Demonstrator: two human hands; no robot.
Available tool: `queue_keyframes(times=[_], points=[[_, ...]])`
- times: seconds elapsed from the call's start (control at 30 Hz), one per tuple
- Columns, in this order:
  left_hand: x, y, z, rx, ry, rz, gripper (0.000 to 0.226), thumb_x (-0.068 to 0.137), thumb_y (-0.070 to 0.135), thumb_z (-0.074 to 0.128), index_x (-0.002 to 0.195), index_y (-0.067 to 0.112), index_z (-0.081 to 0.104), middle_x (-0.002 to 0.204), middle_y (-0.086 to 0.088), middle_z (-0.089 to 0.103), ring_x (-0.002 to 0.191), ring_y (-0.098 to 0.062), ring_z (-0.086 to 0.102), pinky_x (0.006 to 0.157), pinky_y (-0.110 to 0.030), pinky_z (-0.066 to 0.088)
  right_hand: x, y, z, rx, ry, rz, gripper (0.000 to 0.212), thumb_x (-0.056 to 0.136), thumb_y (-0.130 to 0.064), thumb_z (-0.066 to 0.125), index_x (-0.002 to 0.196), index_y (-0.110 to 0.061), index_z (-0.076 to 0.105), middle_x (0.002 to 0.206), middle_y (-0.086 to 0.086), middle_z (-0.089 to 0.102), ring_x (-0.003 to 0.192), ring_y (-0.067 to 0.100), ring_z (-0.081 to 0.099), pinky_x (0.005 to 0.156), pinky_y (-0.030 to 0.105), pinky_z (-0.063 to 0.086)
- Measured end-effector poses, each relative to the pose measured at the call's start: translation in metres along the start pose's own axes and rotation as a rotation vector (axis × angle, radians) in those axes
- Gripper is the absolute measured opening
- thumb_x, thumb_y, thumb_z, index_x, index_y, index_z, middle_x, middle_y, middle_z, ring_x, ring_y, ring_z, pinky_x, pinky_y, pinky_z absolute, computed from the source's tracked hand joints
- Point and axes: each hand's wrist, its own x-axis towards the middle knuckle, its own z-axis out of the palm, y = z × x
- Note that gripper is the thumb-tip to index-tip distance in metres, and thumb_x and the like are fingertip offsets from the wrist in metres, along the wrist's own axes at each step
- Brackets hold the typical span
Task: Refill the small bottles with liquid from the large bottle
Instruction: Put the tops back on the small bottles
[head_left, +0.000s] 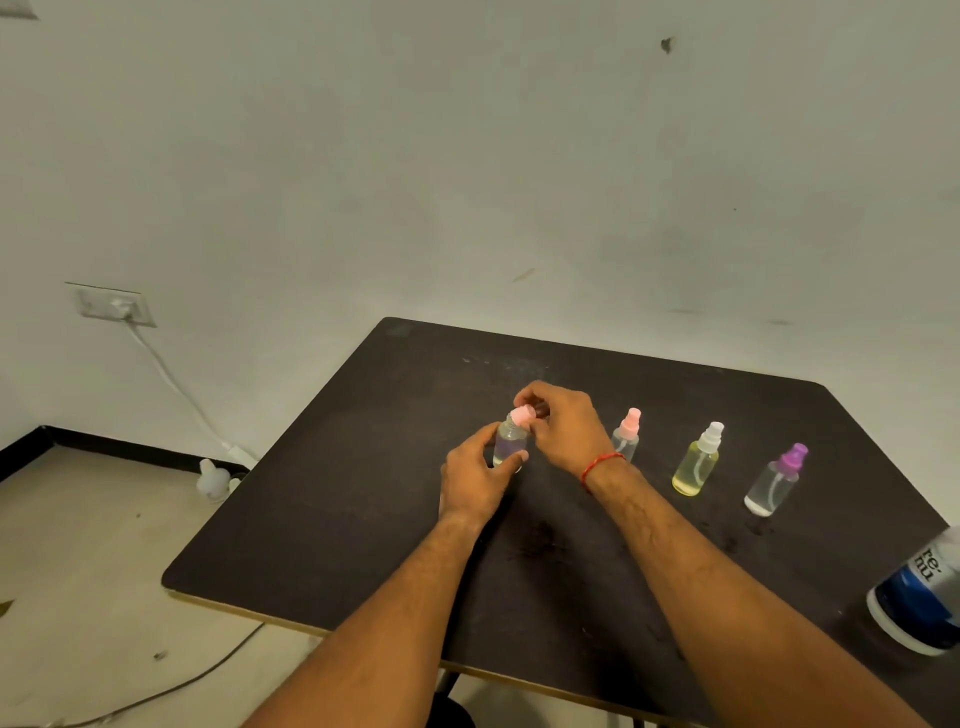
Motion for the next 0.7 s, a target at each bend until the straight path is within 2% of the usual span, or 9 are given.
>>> queue_keyframes(times=[0.1, 0.23, 0.33, 0.4, 0.43, 0.5, 0.57, 0.63, 0.7], points=[[0.0, 0.0, 0.0, 0.01, 0.004, 0.003, 0.044, 0.085, 0.038, 0.08, 0.127, 0.031, 0.066, 0.113, 0.019, 0.069, 0.102, -0.001, 0.063, 0.087, -0.016, 0.047, 0.0, -0.003, -0.001, 0.036, -0.026, 0.001, 0.027, 0.086, -0.001, 0.066, 0.107, -0.017, 0.072, 0.11, 0.001, 0.069, 0.101, 0.012, 0.061, 0.092, 0.025, 0.051], [-0.001, 0.001, 0.0, 0.024, -0.006, 0.007, 0.043, 0.085, 0.04, 0.079, 0.125, 0.033, 0.066, 0.109, 0.02, 0.068, 0.097, 0.001, 0.061, 0.083, -0.016, 0.045, 0.0, -0.005, 0.0, -0.037, -0.064, -0.036, 0.027, 0.089, -0.002, 0.063, 0.111, -0.016, 0.071, 0.113, 0.0, 0.067, 0.102, 0.011, 0.058, 0.094, 0.024, 0.05], [-0.003, 0.002, 0.0, 0.028, -0.014, 0.004, 0.044, 0.085, 0.039, 0.079, 0.126, 0.032, 0.066, 0.114, 0.017, 0.07, 0.099, 0.001, 0.061, 0.09, -0.021, 0.051, 0.003, -0.008, -0.002, -0.124, -0.07, -0.028, 0.019, 0.091, -0.013, 0.064, 0.109, -0.016, 0.071, 0.106, 0.001, 0.065, 0.099, 0.016, 0.06, 0.092, 0.028, 0.051], [-0.004, 0.003, 0.0, 0.033, -0.011, 0.008, 0.049, 0.086, 0.037, 0.079, 0.132, 0.03, 0.064, 0.121, 0.014, 0.069, 0.104, 0.004, 0.057, 0.09, -0.014, 0.045, 0.006, -0.009, -0.004, -0.191, -0.081, 0.028, 0.014, 0.089, -0.026, 0.068, 0.1, -0.018, 0.07, 0.098, 0.001, 0.065, 0.09, 0.015, 0.06, 0.084, 0.028, 0.053], [-0.004, 0.004, 0.0, 0.04, -0.009, 0.01, 0.052, 0.086, 0.037, 0.079, 0.134, 0.029, 0.063, 0.124, 0.013, 0.069, 0.106, 0.005, 0.054, 0.091, -0.013, 0.042, 0.007, -0.011, -0.005, -0.22, -0.085, 0.074, 0.018, 0.088, -0.035, 0.069, 0.094, -0.018, 0.068, 0.093, 0.001, 0.066, 0.085, 0.015, 0.061, 0.079, 0.027, 0.053], [-0.004, 0.005, 0.0, 0.06, -0.009, 0.005, 0.051, 0.086, 0.038, 0.079, 0.133, 0.029, 0.063, 0.123, 0.012, 0.069, 0.102, 0.003, 0.055, 0.094, -0.02, 0.047, 0.007, -0.012, -0.006, -0.28, -0.079, 0.144, 0.042, 0.081, -0.059, 0.067, 0.083, -0.017, 0.064, 0.082, 0.001, 0.065, 0.075, 0.015, 0.061, 0.07, 0.027, 0.052], [-0.003, 0.005, 0.0, 0.072, -0.015, -0.005, 0.045, 0.086, 0.041, 0.078, 0.128, 0.032, 0.065, 0.116, 0.013, 0.071, 0.094, -0.001, 0.061, 0.093, -0.03, 0.055, 0.004, -0.013, -0.005, -0.257, -0.051, 0.159, 0.065, 0.073, -0.076, 0.058, 0.095, -0.015, 0.065, 0.088, 0.0, 0.067, 0.079, 0.016, 0.063, 0.073, 0.03, 0.054], [-0.003, 0.004, 0.001, 0.058, -0.024, -0.007, 0.046, 0.086, 0.042, 0.078, 0.129, 0.033, 0.064, 0.118, 0.014, 0.071, 0.096, -0.002, 0.062, 0.092, -0.028, 0.053, -0.001, -0.012, -0.002, -0.108, -0.035, 0.114, 0.066, 0.079, -0.069, 0.061, 0.123, -0.019, 0.059, 0.107, -0.001, 0.067, 0.096, 0.016, 0.064, 0.087, 0.033, 0.055], [-0.002, 0.003, 0.001, 0.042, -0.027, 0.003, 0.046, 0.085, 0.041, 0.078, 0.129, 0.034, 0.064, 0.119, 0.015, 0.07, 0.101, -0.001, 0.063, 0.096, -0.029, 0.054, -0.004, -0.008, 0.002, -0.003, -0.032, 0.037, 0.047, 0.089, -0.036, 0.068, 0.132, -0.024, 0.055, 0.119, -0.001, 0.065, 0.109, 0.016, 0.062, 0.097, 0.035, 0.052]])
